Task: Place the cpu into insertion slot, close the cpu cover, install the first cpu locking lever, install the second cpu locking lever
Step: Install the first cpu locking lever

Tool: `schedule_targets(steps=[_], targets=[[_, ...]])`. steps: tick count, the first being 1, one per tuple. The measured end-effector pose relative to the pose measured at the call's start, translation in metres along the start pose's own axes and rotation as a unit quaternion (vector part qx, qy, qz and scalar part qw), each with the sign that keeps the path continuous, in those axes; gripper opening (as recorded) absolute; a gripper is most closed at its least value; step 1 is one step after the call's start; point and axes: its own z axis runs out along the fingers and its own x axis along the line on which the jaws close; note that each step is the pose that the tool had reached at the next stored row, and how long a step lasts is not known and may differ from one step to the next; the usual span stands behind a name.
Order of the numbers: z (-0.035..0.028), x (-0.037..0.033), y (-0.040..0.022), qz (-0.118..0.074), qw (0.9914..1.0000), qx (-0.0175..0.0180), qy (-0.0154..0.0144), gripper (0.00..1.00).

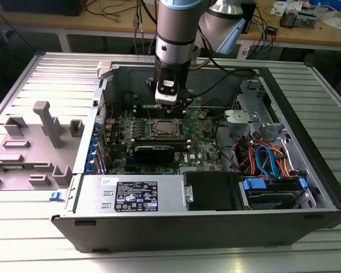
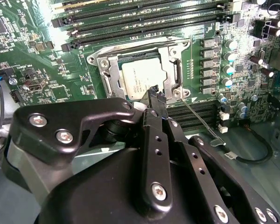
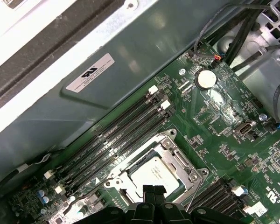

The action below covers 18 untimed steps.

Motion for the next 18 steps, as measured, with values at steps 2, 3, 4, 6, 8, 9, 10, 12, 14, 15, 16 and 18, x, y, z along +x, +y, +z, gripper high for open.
schedule_targets(steps=[2,3,4,6,8,9,10,12,14,15,16,18], targets=[[0.0000,0.0000,0.0000,0.000,1.00000,0.0000,0.0000,0.11],[0.0000,0.0000,0.0000,0.000,1.00000,0.0000,0.0000,0.11],[0.0000,0.0000,0.0000,0.000,1.00000,0.0000,0.0000,0.11],[0.0000,0.0000,0.0000,-0.001,1.00000,0.0001,0.0000,0.11],[0.0000,0.0000,0.0000,-0.002,1.00000,0.0001,0.0000,0.11],[0.0000,0.0000,0.0000,-0.003,1.00000,0.0002,0.0000,0.11],[0.0000,0.0000,0.0000,-0.005,0.99999,0.0003,0.0000,0.11],[0.0000,0.0000,0.0000,-0.008,0.99996,0.0005,0.0001,0.11],[0.0000,0.0001,0.0000,-0.020,0.99980,0.0012,0.0001,0.11],[0.0001,0.0001,0.0000,-0.028,0.99960,0.0017,0.0002,0.11],[0.0000,0.0001,0.0000,-0.037,0.99930,0.0023,0.0002,0.11],[0.0000,0.0001,0.0000,-0.057,0.99839,0.0035,0.0004,0.11]])
